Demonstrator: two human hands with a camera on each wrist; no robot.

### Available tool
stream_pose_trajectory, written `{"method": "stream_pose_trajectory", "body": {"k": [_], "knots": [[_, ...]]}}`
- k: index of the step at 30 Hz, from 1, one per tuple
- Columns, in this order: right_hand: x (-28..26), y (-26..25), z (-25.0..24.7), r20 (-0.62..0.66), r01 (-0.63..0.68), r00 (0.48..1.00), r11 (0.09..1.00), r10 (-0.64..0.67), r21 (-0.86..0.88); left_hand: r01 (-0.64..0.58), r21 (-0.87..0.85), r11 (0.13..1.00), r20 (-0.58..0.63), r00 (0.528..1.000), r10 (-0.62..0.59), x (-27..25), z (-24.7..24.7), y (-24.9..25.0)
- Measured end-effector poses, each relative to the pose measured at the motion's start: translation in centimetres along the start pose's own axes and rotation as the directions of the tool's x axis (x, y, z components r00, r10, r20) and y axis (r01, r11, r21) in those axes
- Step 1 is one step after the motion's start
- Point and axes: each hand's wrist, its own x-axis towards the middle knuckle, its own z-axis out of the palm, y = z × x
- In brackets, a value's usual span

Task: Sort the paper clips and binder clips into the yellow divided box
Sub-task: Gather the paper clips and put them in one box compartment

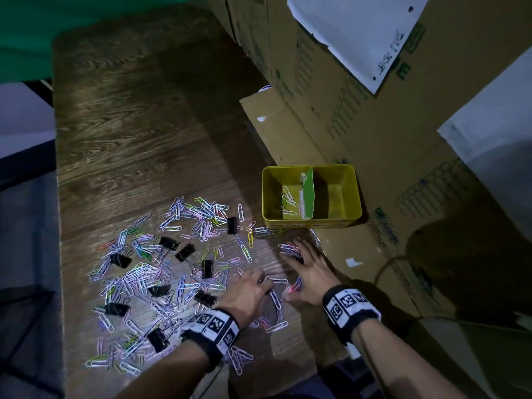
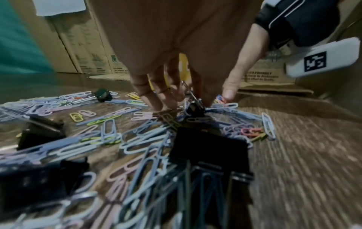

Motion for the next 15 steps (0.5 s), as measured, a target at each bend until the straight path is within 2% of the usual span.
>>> {"method": "stream_pose_trajectory", "body": {"k": [4, 6, 9, 13, 15], "knots": [[-0.3, -0.5, 0.8, -0.024, 0.008, 1.0, 1.0, -0.008, -0.004, -0.086, -0.219, 0.972, -0.111, 0.992, 0.063, -0.4, -1.0, -1.1], [-0.6, -0.8, 1.0, -0.045, 0.022, 0.999, 1.0, -0.022, -0.001, -0.095, -0.266, 0.959, -0.2, 0.979, 0.042, -1.0, -2.1, -2.0], [-1.2, -1.4, 1.2, -0.063, 0.045, 0.997, 0.999, -0.044, 0.009, -0.026, -0.239, 0.971, -0.229, 0.973, -0.03, -2.0, -3.0, -4.6], [-1.5, -1.9, 1.0, -0.061, -0.02, 0.998, 1.0, 0.019, -0.006, 0.172, -0.111, 0.979, -0.112, 0.976, -0.185, -2.2, -4.1, -7.4], [-1.7, -2.4, 1.1, -0.052, -0.071, 0.996, 0.997, 0.069, -0.041, 0.157, -0.009, 0.988, -0.195, 0.968, -0.156, -1.6, -4.7, -7.4]]}}
